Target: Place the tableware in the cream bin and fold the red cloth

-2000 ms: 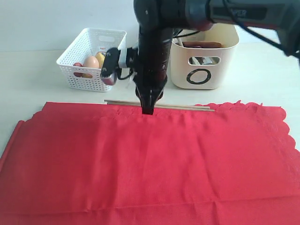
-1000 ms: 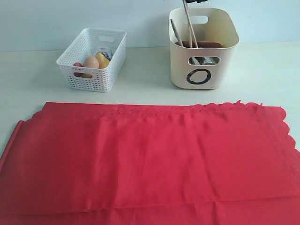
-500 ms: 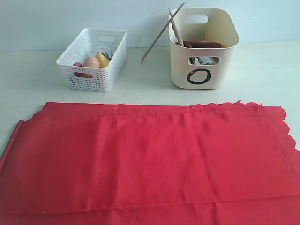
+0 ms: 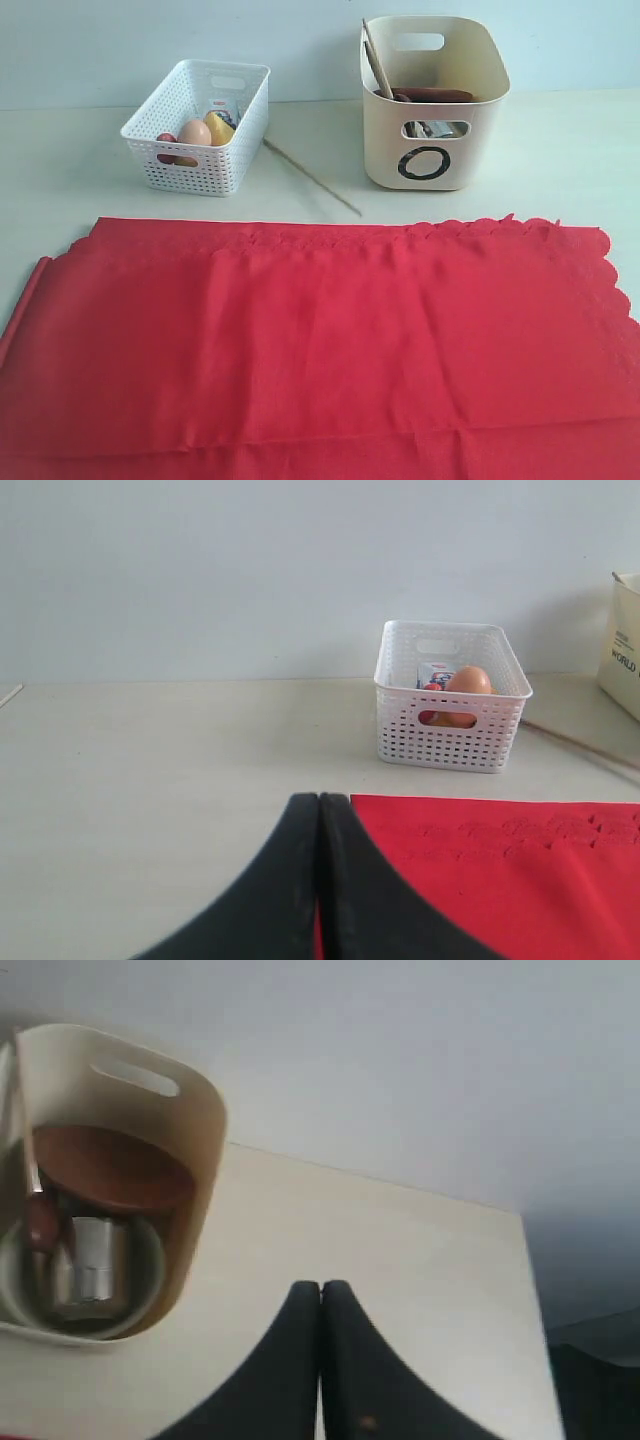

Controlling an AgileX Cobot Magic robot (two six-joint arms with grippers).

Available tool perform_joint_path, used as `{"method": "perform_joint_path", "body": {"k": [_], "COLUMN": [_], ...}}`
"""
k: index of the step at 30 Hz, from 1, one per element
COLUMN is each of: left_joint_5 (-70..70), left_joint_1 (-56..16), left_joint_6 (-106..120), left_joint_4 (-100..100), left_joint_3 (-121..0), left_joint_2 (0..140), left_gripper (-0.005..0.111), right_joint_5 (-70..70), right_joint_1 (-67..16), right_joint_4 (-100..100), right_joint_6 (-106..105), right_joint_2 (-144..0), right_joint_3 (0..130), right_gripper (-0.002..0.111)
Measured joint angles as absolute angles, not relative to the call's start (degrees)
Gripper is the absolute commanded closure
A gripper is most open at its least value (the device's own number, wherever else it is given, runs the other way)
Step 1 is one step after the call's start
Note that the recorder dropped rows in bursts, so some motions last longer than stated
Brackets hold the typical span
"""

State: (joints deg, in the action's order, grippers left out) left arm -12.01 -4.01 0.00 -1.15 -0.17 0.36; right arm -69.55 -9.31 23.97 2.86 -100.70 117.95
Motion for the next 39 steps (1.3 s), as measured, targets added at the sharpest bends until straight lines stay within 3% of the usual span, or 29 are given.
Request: {"method": "perform_joint_path", "body": {"k": [4,11,13,23,39], "left_joint_5": [-12.0,-12.0,-12.0,-12.0,-12.0], "left_joint_1": [-4.0,-4.0,-4.0,-4.0,-4.0], "left_joint_6": [0.0,0.0,0.0,0.0,0.0], "left_joint_4": [-1.2,-1.2,-1.2,-1.2,-1.2], "left_joint_3": [-0.2,-0.2,-0.2,-0.2,-0.2], "left_joint_2": [0.4,0.4,0.4,0.4,0.4], "left_gripper": [0.107,0.107,0.107,0.107,0.107], "right_joint_5": [-69.7,-69.7,-68.2,-60.0,-54.8], "right_joint_1": [-9.4,-14.9,-16.8,-24.7,-24.9], "right_joint_4": [8.4,-6.5,-7.2,-9.6,6.2], "right_joint_6": [-4.0,-6.6,-6.3,-13.1,-0.9], "right_joint_2": [-99.4,-105.9,-109.9,-126.8,-146.8], "right_joint_3": [116.4,110.6,110.0,114.1,134.6], "right_gripper": [0.103,0.067,0.062,0.062,0.062]}}
